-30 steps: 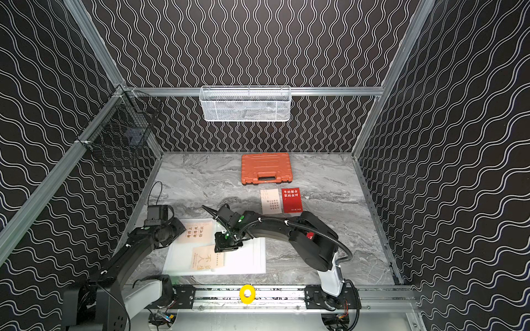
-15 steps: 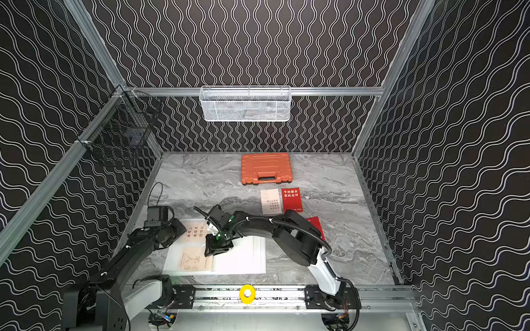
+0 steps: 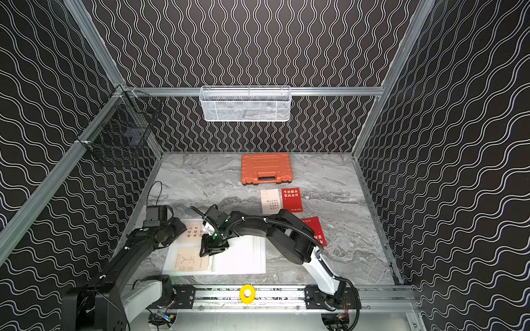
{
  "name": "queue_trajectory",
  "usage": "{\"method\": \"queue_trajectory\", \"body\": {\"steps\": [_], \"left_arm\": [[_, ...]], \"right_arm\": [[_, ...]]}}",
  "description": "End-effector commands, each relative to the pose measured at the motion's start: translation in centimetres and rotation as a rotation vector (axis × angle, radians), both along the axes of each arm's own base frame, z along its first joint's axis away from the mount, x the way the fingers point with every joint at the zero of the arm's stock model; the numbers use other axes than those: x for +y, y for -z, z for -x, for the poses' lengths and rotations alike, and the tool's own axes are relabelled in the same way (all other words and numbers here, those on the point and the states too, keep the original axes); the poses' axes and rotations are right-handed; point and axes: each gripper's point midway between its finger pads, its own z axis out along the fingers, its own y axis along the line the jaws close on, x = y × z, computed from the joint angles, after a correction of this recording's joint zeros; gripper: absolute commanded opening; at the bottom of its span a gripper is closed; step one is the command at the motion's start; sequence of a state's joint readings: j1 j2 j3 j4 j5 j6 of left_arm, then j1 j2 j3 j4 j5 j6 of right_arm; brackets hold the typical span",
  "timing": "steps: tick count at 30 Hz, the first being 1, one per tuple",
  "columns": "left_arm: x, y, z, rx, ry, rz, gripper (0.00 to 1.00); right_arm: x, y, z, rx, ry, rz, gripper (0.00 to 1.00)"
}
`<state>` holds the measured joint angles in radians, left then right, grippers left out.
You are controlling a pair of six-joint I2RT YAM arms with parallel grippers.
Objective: Place the photos into the photo albums
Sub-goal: Insert the photo into the photo album.
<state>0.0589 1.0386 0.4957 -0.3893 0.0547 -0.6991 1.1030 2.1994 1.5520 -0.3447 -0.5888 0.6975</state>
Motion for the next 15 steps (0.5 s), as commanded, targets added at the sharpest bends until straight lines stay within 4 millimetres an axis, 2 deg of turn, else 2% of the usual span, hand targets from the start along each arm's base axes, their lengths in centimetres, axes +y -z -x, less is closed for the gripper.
{"method": "queue_trajectory", "body": {"steps": [1, 7, 9, 15], "left_arm": [[-0.3, -1.0, -0.6, -0.031, 0.038, -0.004, 0.51], [-1.1, -2.1, -1.3, -0.056, 0.083, -0.003, 0.52], [-1.4, -2.6, -1.5, -0.057, 0.097, -0.016, 0.52], [-4.0, -4.2, -2.0, -0.088, 0.185, -0.064, 0.52]], "right_arm": [[0.1, -1.0, -0.1, -0.011, -0.001, -0.033, 0.48], [-1.9, -2.4, -0.8, -0.098, 0.019, -0.01, 0.58], [-2.6, -2.8, -1.0, -0.123, 0.025, 0.0, 0.6], [-4.9, -3.8, -1.5, -0.2, 0.052, 0.045, 0.6]]}}
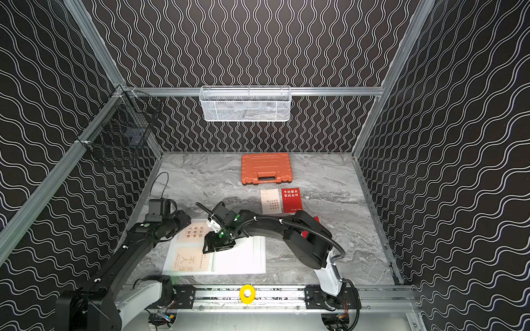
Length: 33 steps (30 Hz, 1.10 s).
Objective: Place the photos into the photo albums
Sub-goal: Insert the photo into the photo album.
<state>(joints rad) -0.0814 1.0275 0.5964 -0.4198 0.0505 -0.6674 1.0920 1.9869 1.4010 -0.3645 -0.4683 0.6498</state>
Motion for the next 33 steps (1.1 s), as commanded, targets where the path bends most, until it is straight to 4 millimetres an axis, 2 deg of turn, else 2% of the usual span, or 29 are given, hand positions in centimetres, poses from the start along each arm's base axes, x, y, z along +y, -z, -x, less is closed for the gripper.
{"method": "queue_trajectory", "body": {"steps": [1, 3, 4, 5, 10, 16, 21, 30, 33], "left_arm": [[-0.9, -0.7, -0.1, -0.014, 0.037, -0.049, 0.52], [-2.2, -1.1, -0.3, -0.024, 0.075, -0.056, 0.52], [-2.9, -1.3, -0.4, -0.03, 0.098, -0.057, 0.52], [-3.5, -1.4, -0.5, -0.03, 0.118, -0.059, 0.52], [-7.7, -1.5, -0.9, -0.03, 0.251, -0.055, 0.52], [-12.6, -0.9, 0.0, -0.02, 0.384, -0.051, 0.5], [-16.1, 0.0, 1.2, 0.006, 0.492, -0.044, 0.48], [-19.3, 3.1, 2.9, 0.082, 0.579, -0.018, 0.46], [-19.0, 4.2, 3.2, 0.114, 0.57, -0.04, 0.46]], "right_arm": [[-1.7, -0.2, -0.9, -0.071, 0.028, 0.052, 0.6], [-2.6, -0.7, -1.3, -0.094, 0.049, 0.062, 0.6], [-3.1, -0.2, -1.6, -0.098, 0.061, 0.079, 0.6], [-3.4, -1.4, -1.9, -0.118, 0.074, 0.059, 0.6], [-6.1, -2.3, -4.1, -0.165, 0.172, 0.065, 0.6], [-9.8, -2.9, -7.3, -0.193, 0.329, 0.068, 0.58], [-12.4, -2.9, -8.9, -0.206, 0.419, 0.079, 0.58], [-12.8, -2.2, -9.4, -0.188, 0.435, 0.072, 0.58], [-12.6, -2.1, -9.5, -0.178, 0.436, 0.062, 0.57]]}}
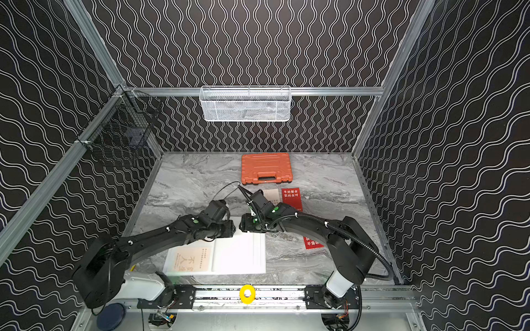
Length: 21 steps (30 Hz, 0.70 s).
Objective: Place the photos into the photo albums
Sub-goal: Insert the photo into the photo album.
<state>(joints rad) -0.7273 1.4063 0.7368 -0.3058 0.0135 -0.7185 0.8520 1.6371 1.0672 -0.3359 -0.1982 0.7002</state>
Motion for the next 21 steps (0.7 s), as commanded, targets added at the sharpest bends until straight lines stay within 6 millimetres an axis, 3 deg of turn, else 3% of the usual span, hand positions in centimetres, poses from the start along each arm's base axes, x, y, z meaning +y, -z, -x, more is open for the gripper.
{"method": "queue_trajectory", "body": {"steps": [1, 14, 21], "left_arm": [[0.0, 0.4, -0.1, 0.0, -0.018, 0.0, 0.46], [4.6, 2.1, 0.8, 0.048, -0.079, -0.1, 0.45], [5.7, 2.4, 1.1, 0.063, -0.091, -0.099, 0.44]], "right_arm": [[0.6, -0.3, -0.3, -0.001, 0.008, -0.033, 0.57], [1.4, 1.1, -0.4, 0.028, -0.006, -0.038, 0.57], [1.8, 2.2, -0.8, 0.041, -0.013, -0.023, 0.57]]}}
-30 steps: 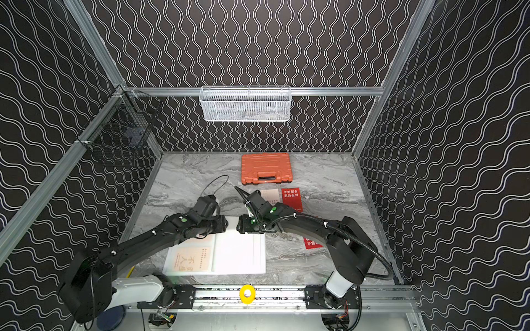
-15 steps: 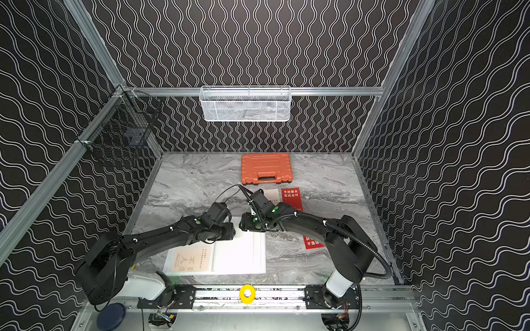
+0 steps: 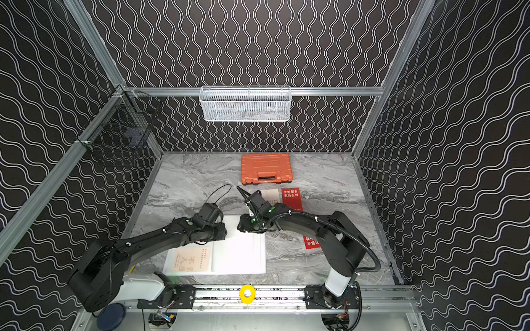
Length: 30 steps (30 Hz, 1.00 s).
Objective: Place the photos into the photo albums
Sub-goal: Insert the photo into the photo album, then turn the page of the photo album at the center of the board.
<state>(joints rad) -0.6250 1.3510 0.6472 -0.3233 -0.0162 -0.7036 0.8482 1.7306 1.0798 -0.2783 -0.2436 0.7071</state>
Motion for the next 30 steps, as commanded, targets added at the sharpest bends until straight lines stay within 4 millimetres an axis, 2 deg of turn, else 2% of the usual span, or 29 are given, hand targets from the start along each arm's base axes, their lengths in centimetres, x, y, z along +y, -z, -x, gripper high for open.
{"method": "queue_trajectory", "body": {"steps": [1, 13, 28, 30], "left_arm": [[1.0, 0.9, 1.1, 0.048, 0.011, -0.039, 0.44], [1.5, 1.0, 1.2, 0.054, 0.004, -0.036, 0.44], [1.9, 1.2, 1.3, 0.063, -0.004, -0.038, 0.44], [1.9, 1.3, 1.3, 0.064, -0.006, -0.036, 0.44]], "right_arm": [[0.6, -0.1, -0.5, -0.006, 0.002, -0.015, 0.57], [-0.1, 1.9, -1.5, 0.004, 0.016, 0.026, 0.57], [0.2, 2.9, -1.1, 0.031, -0.006, 0.015, 0.57], [0.2, 2.6, -1.2, 0.02, -0.005, 0.015, 0.57]]}}
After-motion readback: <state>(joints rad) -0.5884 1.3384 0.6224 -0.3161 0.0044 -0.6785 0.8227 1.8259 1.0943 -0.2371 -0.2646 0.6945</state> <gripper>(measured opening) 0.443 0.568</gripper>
